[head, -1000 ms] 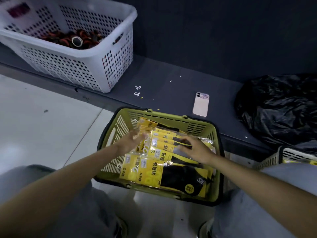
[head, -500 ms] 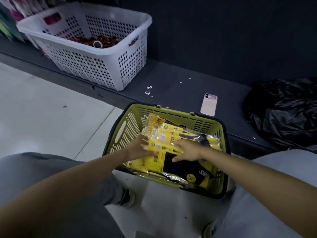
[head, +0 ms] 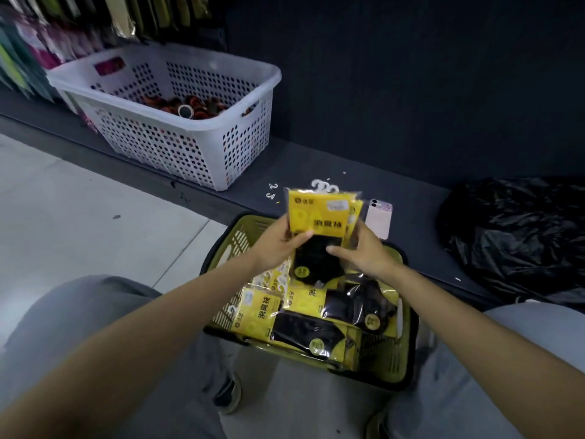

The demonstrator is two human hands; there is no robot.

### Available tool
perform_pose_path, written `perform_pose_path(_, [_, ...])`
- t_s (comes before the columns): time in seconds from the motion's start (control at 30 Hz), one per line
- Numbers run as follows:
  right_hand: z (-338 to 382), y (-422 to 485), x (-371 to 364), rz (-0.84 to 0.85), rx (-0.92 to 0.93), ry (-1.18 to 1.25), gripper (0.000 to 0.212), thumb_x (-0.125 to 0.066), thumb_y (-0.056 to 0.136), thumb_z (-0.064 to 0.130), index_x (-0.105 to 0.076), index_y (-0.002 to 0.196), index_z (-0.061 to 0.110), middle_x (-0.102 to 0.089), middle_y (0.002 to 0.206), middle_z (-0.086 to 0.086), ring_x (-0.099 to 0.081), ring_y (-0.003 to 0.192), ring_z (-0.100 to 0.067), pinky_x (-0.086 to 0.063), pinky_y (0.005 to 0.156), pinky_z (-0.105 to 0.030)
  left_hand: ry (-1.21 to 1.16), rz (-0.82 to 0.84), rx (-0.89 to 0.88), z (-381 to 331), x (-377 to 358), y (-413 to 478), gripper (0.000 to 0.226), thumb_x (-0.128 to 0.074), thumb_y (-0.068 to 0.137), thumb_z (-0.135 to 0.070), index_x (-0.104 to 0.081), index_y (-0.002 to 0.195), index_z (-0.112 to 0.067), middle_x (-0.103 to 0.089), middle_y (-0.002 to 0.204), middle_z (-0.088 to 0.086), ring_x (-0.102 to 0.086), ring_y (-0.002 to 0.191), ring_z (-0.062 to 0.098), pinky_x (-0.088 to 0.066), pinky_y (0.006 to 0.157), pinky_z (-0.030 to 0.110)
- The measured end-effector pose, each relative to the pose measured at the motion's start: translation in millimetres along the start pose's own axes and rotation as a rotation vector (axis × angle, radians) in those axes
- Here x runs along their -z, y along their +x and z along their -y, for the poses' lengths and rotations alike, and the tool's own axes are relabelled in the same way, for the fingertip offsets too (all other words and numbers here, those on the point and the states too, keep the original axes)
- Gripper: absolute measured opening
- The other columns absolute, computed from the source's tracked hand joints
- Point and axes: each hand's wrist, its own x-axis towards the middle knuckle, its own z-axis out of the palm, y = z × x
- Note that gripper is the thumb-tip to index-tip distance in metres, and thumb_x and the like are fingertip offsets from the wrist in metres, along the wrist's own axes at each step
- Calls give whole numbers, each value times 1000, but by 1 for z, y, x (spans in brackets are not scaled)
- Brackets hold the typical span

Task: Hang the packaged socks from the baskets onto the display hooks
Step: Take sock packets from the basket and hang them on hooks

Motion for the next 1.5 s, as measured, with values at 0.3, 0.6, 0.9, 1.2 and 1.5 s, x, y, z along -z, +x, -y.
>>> perform_pose_path(0.3, [4,9,15,-216,-56,104,42,-68,87,20,-47,123,16,-60,118,4,-57,110,-10,-45,89,-14,-186,0,60,-17,-5,31,44,-58,90,-3,-43,132,0,-58,128,15,-56,120,24,-45,102,36])
perform_pose_path(0.6, [111,71,54,-421,233,302,29,-74,79,13,-60,101,24,-63,95,-1,-61,82,-4,-51,72,-15,-274,-179,-111,-85,73,70,46,-64,82,-30,-53,124,-12,-65,121,3,-61,113,16,-46,100,41])
perform_pose_path(0.9, [216,153,25,-345,310,481,24,-73,78,26,-63,96,13,-71,90,1,-66,84,-9,-53,74,-19,-236,-406,-251,-137,173,97,30,-72,76,-31,-67,105,-23,-73,99,-10,-68,93,8,-52,73,15])
perform_pose_path(1.2, [276,214,9,-257,363,565,12,-57,93,17,-61,105,17,-76,93,5,-71,86,-8,-53,67,-14,-228,-702,-278,-136,262,104,33,-45,84,-57,-58,72,-29,-60,66,-17,-53,61,-14,-40,57,2])
perform_pose_path(1.5, [302,273,21,-478,341,403,7,-56,95,21,-60,92,26,-74,91,-4,-70,84,-15,-54,75,-28,-320,-928,-231,-108,297,106,30,-44,81,-60,-43,69,-32,-42,65,-18,-43,60,-4,-29,61,16])
